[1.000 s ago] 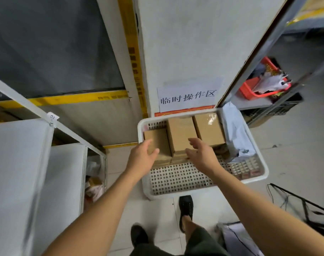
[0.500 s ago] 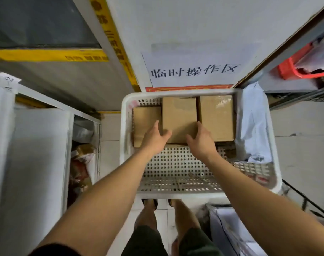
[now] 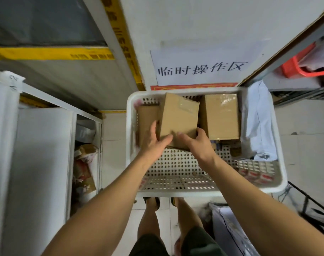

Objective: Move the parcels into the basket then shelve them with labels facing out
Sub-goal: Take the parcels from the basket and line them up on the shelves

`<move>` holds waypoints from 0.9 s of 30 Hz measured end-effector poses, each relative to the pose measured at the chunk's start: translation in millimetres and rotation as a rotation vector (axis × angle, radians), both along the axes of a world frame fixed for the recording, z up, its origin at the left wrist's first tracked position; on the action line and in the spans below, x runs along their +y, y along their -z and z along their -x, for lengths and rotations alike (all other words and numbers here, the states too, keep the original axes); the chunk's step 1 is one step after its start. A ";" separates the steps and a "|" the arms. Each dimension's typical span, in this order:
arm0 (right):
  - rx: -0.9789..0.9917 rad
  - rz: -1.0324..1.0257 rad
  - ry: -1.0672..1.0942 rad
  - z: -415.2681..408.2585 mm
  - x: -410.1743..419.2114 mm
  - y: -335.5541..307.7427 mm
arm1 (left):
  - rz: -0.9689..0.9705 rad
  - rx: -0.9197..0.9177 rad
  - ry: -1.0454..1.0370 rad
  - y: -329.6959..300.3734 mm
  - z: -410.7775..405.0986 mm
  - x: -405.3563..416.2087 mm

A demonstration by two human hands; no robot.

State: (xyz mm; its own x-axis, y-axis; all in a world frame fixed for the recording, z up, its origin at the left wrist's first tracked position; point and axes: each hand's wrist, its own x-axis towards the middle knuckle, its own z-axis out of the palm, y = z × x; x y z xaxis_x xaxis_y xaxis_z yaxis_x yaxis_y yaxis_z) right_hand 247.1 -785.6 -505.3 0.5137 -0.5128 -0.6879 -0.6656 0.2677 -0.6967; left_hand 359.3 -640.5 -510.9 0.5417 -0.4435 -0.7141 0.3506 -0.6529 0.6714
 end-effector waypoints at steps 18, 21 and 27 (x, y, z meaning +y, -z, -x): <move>-0.429 -0.230 0.127 -22.3 71.3 -176.8 | -0.034 -1.371 0.591 -124.9 34.8 77.4; -0.390 -0.205 0.180 -28.0 74.6 -177.8 | 0.053 -1.354 0.671 -126.3 41.8 93.8; -0.363 -0.140 0.110 -22.0 75.4 -183.1 | 0.307 -1.018 0.396 -163.5 19.3 115.9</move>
